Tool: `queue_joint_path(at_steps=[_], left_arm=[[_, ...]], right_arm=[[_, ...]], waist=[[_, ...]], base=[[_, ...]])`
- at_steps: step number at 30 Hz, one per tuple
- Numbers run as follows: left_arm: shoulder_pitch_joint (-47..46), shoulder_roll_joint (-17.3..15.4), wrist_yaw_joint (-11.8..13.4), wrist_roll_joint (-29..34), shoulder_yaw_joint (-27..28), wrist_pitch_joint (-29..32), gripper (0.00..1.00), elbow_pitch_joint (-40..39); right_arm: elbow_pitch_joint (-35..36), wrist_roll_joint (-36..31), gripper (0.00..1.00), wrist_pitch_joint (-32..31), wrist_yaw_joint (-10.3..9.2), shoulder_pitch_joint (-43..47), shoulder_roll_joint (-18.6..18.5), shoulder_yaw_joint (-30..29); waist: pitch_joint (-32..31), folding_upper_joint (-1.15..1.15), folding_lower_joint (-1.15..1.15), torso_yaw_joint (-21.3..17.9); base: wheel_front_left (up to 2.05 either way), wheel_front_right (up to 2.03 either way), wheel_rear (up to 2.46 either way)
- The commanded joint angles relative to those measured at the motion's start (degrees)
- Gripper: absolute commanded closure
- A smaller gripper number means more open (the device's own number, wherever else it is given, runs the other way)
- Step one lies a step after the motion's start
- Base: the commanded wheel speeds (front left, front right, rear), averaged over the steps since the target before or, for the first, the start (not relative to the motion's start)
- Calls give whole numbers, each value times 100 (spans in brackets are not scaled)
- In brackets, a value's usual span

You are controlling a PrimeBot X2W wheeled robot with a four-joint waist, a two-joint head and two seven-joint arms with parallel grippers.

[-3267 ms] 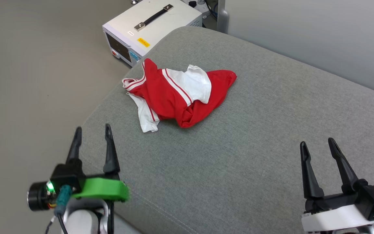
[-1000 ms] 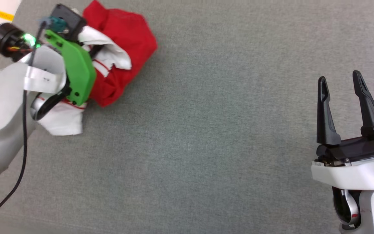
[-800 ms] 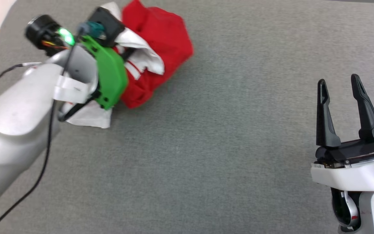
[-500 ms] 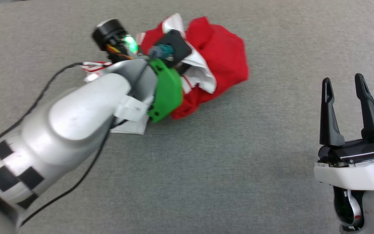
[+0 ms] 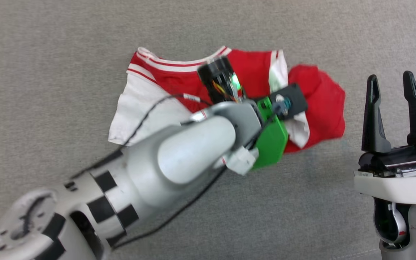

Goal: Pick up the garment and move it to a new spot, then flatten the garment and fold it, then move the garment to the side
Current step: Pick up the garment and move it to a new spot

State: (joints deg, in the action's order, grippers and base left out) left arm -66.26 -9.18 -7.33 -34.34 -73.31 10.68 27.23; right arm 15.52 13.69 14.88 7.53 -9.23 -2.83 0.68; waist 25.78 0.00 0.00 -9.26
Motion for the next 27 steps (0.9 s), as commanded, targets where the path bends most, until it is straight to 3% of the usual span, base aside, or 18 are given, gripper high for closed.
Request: queue_joint_path(at_steps=[1, 6, 9, 10, 11, 16, 19, 23, 27], left_arm=[[258, 89, -15, 58, -3, 50, 100, 47], [747, 181, -15, 208, -3, 320, 100, 201], [843, 197, -15, 288, -4, 182, 100, 271], [821, 214, -15, 292, -4, 57, 44, 291], [740, 233, -15, 317, -4, -207, 0, 353], [454, 402, -10, 332, 55, -1608, 0, 845], [473, 497, 172, 369, 210, -2254, 0, 1046], [661, 530, 597, 440, 466, -2524, 0, 936], [1025, 297, 1177, 597, 978, -2563, 0, 394]], right_arm=[[28, 70, 0, 12, -4, -114, -5, 3], [19, 83, 0, 12, -4, -193, -5, 30], [5, 71, 0, 12, -4, -212, -5, -1], [-2, 61, 0, 12, -4, -207, -5, -13], [-12, 44, 0, 12, -4, -196, -5, -22], [-58, -14, 0, 12, -4, -71, -5, -50], [-87, -58, 0, 12, -4, 57, -5, -44], [-107, -113, 0, 12, -4, 231, -5, -82], [-126, -174, 0, 12, -4, 385, -5, -113]], waist=[[231, 0, 0, -217], [323, 0, 0, -288], [312, 0, 0, -257], [290, 0, 0, -228], [250, 0, 0, -183], [-97, 0, 0, 61], [-375, 0, 0, 216], [-692, 0, 0, 441], [-915, 0, 0, 648]], base=[[0, 0, 0], [0, 0, 0], [0, 0, 0], [0, 0, 0], [0, 0, 0], [0, 0, 0], [0, 0, 0], [0, 0, 0], [0, 0, 0]])
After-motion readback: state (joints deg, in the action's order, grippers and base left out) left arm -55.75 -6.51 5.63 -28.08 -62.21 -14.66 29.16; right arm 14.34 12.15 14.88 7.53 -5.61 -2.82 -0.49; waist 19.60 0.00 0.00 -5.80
